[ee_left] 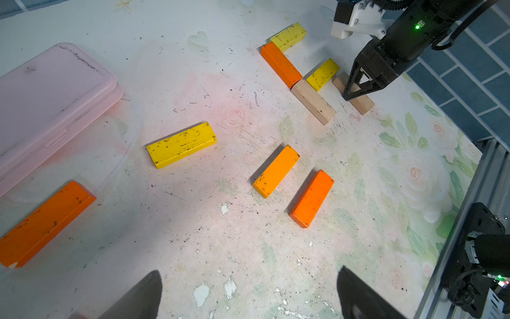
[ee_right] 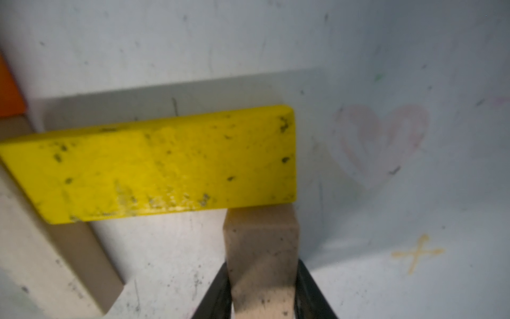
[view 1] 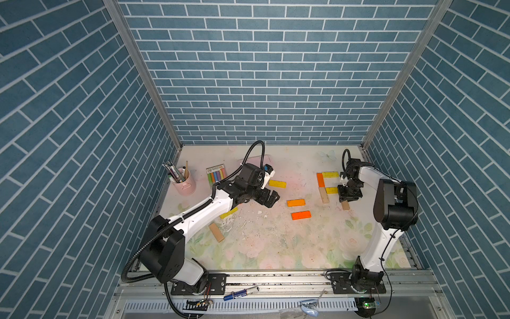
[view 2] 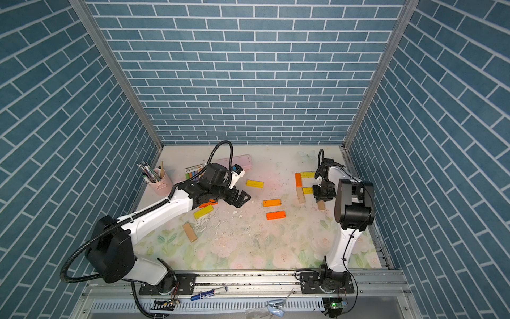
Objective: Assemble the number 6 with building blocks
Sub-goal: Assemble the building block at the center of the board.
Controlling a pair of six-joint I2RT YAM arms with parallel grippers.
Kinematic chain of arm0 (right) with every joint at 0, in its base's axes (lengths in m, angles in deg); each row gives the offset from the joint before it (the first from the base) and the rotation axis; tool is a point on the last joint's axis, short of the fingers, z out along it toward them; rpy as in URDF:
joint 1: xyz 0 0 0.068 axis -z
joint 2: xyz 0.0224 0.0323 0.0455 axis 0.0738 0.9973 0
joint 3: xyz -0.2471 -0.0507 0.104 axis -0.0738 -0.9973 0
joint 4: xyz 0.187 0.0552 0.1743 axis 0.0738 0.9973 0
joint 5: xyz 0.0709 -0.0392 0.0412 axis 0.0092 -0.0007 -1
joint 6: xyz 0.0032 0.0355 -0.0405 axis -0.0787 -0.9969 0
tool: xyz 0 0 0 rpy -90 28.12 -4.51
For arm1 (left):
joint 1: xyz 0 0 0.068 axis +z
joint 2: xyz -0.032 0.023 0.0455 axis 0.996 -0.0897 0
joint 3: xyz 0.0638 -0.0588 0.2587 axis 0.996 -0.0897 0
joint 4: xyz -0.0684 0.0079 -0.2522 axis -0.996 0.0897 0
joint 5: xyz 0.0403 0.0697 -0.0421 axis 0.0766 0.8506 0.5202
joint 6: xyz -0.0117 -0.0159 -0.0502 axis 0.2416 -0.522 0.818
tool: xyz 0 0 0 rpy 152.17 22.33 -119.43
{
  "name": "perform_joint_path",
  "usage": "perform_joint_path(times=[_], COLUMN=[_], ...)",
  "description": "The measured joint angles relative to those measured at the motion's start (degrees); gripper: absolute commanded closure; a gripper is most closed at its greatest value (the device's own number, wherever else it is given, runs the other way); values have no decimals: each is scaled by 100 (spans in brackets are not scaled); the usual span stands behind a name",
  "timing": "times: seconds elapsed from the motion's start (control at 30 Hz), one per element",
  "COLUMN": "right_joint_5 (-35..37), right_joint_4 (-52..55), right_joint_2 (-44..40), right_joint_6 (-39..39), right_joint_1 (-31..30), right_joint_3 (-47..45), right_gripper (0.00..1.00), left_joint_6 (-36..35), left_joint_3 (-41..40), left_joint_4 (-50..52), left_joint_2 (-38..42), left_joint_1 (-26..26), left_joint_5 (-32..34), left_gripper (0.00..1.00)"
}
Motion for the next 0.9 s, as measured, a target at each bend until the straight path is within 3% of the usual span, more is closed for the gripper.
perform_joint_path(times=[0.9], right_joint_5=[-138], right_joint_4=[96], right_joint_2=[212], right_joint_6=[-2], right_joint_1=[-76], right_joint_3=[317], right_gripper=[63], left_joint_6=[-24], left_joint_3=[0], left_joint_4=[2], left_joint_2=[0], left_joint_1=[0], left_joint_5=[4], left_gripper=[1])
